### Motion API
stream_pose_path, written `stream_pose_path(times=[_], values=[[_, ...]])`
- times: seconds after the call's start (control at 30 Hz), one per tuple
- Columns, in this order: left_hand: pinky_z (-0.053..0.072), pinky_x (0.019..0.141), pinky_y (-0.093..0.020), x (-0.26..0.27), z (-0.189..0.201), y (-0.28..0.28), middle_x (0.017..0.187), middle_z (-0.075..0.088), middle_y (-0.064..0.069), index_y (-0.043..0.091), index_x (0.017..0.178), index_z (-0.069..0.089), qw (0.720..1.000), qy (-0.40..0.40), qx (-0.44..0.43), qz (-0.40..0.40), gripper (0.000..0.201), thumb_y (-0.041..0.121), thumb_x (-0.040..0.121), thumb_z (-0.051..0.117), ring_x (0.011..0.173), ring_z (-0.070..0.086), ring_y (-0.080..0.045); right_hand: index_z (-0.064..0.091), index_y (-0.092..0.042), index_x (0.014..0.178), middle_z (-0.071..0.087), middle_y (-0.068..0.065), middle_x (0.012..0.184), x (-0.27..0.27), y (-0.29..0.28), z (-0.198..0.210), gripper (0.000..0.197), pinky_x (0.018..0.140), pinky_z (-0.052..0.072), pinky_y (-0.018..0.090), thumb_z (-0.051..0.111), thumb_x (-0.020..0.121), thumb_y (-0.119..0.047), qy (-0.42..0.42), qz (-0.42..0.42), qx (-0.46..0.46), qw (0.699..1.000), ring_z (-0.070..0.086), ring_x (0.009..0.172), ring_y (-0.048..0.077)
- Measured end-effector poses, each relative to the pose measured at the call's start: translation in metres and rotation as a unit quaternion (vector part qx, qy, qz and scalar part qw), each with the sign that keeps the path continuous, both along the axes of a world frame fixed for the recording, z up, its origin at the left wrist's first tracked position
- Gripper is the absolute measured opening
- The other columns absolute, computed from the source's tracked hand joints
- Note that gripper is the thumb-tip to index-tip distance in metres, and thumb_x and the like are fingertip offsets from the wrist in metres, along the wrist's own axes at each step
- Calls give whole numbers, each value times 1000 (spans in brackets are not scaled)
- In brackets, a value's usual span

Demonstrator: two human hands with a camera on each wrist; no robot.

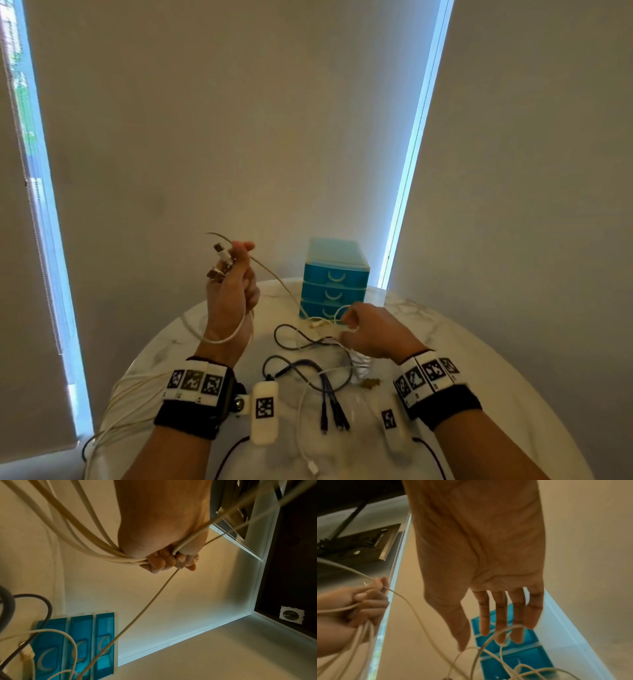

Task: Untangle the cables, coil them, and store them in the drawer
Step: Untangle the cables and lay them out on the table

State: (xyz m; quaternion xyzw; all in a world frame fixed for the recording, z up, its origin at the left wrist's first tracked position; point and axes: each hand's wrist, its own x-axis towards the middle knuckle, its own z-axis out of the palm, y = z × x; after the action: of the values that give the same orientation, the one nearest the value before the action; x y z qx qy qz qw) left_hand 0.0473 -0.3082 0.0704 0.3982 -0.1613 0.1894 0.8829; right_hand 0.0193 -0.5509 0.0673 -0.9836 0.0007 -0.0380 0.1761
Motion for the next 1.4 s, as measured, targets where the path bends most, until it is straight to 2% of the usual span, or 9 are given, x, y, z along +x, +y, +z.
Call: stream_pose_path(times=[0.23,0.43,0.53,0.67,0.77,0.93,1.1,1.27,1.4], values=[[27,38,-19,4,-4,0,56,38,7,25,105,73,1000,-3,-6,0,24,45,100,61,43,32,-4,77,-26,110,73,-8,105,-7,42,18,18,96,59,38,68,102,-40,-33,125,-34,991,68,100,14],[28,40,-21,2,-8,-4,59,40,8,28,118,77,995,10,98,-1,24,43,100,70,46,31,-7,65,-17,109,78,-1,88,-5,19,104,18,54,51,12,58,110,-34,-296,27,287,910,75,67,12],[25,49,-25,-11,-8,-22,62,42,9,32,122,80,971,62,222,-64,34,53,95,74,54,31,-10,62,-16,111,81,-1,88,-11,28,124,16,60,50,15,55,111,-30,-225,106,228,941,78,71,10],[42,48,-13,-24,-3,-45,68,71,17,39,118,80,926,60,361,-86,27,54,97,72,53,58,0,62,-15,112,80,0,90,-16,33,141,16,67,55,25,51,113,-28,-295,148,291,898,80,78,13],[48,58,-5,-27,-4,-51,84,81,16,26,112,83,935,60,348,-45,21,40,97,77,77,73,4,62,-20,104,79,4,91,-17,33,128,15,63,59,27,52,113,-27,-302,170,356,868,79,82,21],[44,53,-12,-26,-9,-49,56,64,17,17,84,78,958,83,272,24,17,26,99,77,50,57,5,41,-27,131,72,14,105,-5,25,41,28,68,64,31,58,110,-28,-197,110,400,888,75,86,24],[41,62,-28,-9,-14,-39,63,55,7,12,83,80,972,117,184,92,27,36,93,83,61,44,-10,53,-19,135,74,2,97,-10,7,-33,35,84,60,34,62,105,-34,11,113,89,989,70,83,13],[39,57,-21,-6,-14,-41,58,54,18,17,101,85,970,96,199,102,28,43,95,79,55,43,-3,60,-25,130,63,-7,127,-12,-14,-12,42,85,48,9,78,92,-16,-75,102,133,983,65,117,12],[39,57,-22,-8,-17,-45,59,57,19,20,102,84,971,85,204,93,28,46,95,78,55,45,-1,55,-35,134,44,-15,142,-16,9,3,56,99,57,22,79,90,-11,-159,228,244,929,54,127,-2]])
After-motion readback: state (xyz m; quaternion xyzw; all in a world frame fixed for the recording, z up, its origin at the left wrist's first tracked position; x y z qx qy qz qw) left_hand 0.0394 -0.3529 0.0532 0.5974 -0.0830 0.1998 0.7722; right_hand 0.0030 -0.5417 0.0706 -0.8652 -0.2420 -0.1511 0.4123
